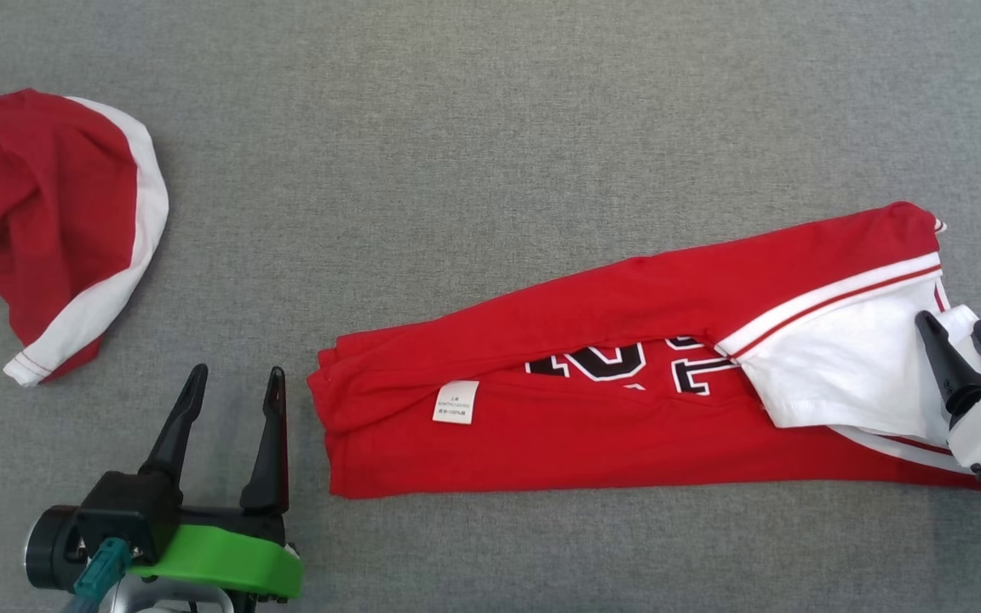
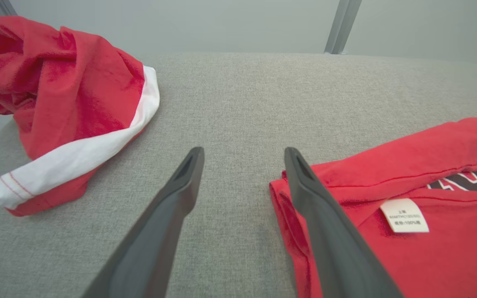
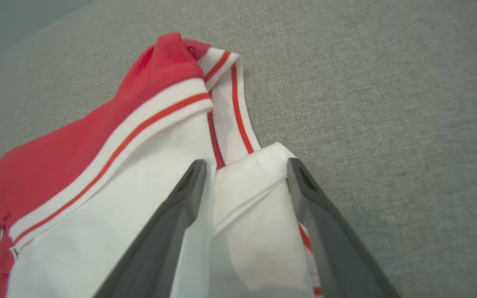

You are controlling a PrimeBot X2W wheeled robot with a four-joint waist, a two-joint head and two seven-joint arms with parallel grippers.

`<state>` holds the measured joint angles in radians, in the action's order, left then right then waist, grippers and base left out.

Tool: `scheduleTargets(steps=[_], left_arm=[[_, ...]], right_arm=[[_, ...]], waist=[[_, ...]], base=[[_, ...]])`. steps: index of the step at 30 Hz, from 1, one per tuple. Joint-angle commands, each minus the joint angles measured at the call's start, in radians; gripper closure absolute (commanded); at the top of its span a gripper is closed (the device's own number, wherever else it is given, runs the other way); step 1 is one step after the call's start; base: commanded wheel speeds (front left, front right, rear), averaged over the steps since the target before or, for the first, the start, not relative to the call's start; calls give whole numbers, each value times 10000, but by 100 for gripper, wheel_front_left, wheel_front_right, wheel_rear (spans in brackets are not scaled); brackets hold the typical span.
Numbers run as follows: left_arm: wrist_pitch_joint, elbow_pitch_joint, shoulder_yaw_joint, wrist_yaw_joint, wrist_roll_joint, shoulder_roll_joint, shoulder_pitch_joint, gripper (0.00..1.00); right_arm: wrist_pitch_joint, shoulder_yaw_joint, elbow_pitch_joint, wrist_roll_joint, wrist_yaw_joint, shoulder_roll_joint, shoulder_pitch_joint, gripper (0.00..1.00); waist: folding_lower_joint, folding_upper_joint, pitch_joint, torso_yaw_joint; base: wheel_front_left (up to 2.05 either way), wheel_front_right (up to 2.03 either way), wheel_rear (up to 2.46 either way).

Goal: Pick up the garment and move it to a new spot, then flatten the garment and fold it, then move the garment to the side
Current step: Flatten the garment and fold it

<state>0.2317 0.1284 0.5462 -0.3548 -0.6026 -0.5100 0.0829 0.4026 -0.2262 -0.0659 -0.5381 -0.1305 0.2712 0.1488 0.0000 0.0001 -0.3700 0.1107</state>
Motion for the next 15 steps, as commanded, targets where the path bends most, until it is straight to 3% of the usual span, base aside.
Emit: scheduleTargets(steps=[1,9,15], left_arm=[[87,65,-102,-85,119,70,-184,0],[306,389,-675,-29,157,377,-337,0],[348,539,-963,136,210,560,-291,0]], right_arm=[[-64,8,-79,134,-4,77,17,0],[308,127,-841,-4,-4,155,180,0],[1288,177,-1973,-509,13,-113,350,0]], waist=[[0,-1,50,136],[0,-1,22,261],[0,-1,-39,350]], base=[[0,0,0],[0,0,0],[0,0,0]])
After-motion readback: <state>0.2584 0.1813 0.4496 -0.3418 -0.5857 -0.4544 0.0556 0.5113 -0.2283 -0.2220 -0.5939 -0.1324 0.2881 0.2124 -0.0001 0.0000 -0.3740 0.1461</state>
